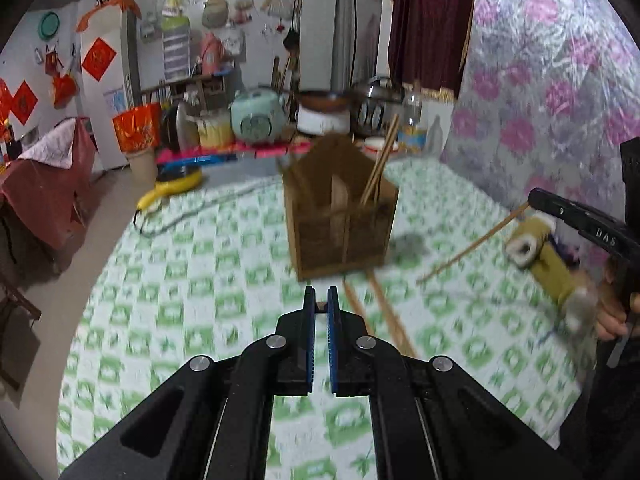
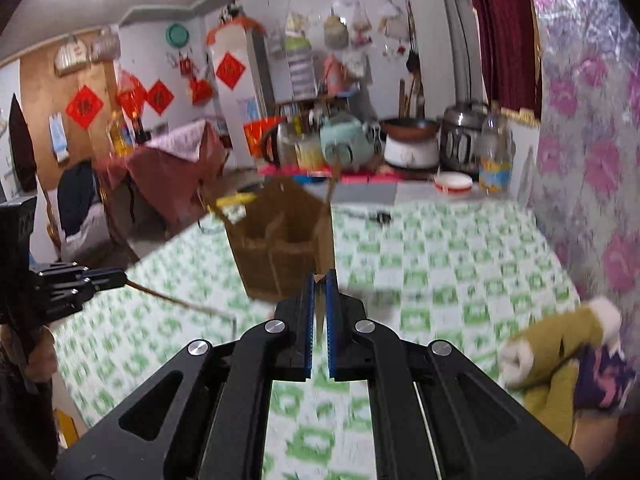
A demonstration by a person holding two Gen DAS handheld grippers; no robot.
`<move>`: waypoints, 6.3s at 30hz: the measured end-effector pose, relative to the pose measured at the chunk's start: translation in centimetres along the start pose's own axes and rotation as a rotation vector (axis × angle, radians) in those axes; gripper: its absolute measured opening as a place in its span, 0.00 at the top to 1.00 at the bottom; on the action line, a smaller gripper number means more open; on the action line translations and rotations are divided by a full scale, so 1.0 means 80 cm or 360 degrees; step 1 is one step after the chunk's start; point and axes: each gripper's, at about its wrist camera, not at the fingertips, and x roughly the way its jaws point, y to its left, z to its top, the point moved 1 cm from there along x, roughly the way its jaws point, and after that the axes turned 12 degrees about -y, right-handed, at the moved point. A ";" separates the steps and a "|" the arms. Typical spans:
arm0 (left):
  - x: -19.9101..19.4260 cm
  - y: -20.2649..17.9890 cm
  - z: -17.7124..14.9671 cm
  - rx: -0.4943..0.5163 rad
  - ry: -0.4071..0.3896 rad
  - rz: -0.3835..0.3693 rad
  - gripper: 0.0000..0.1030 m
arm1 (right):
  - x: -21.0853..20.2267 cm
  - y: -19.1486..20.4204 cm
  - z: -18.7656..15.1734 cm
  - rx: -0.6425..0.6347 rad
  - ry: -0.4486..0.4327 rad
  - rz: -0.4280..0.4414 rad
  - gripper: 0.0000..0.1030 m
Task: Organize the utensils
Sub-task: 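Lift both chopsticks into the wooden holder and open both tools, then withdraw both open tools from the holder back toward the loose chopsticks, then lower both open tools over the loose chopsticks and close on one each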
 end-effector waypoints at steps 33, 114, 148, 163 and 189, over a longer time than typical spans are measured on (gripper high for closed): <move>0.146 0.055 0.131 -0.0465 -0.0128 0.0076 0.48 | 0.175 0.012 0.074 0.0091 0.0075 -0.0083 0.87; 0.088 0.018 -0.130 -0.0067 0.0229 0.0624 0.06 | 0.083 0.032 -0.172 -0.0057 0.0513 -0.0148 0.15; 0.088 -0.031 -0.180 0.0315 0.0496 0.0165 0.04 | 0.075 0.007 -0.176 0.0108 0.0535 -0.0157 0.12; 0.094 -0.004 -0.176 0.0208 0.0520 0.0263 0.05 | 0.082 0.066 -0.198 -0.0168 0.0704 0.0144 0.12; 0.086 -0.015 -0.178 0.0157 0.0529 -0.0008 0.40 | 0.064 0.003 -0.189 -0.0007 0.0636 0.0019 0.30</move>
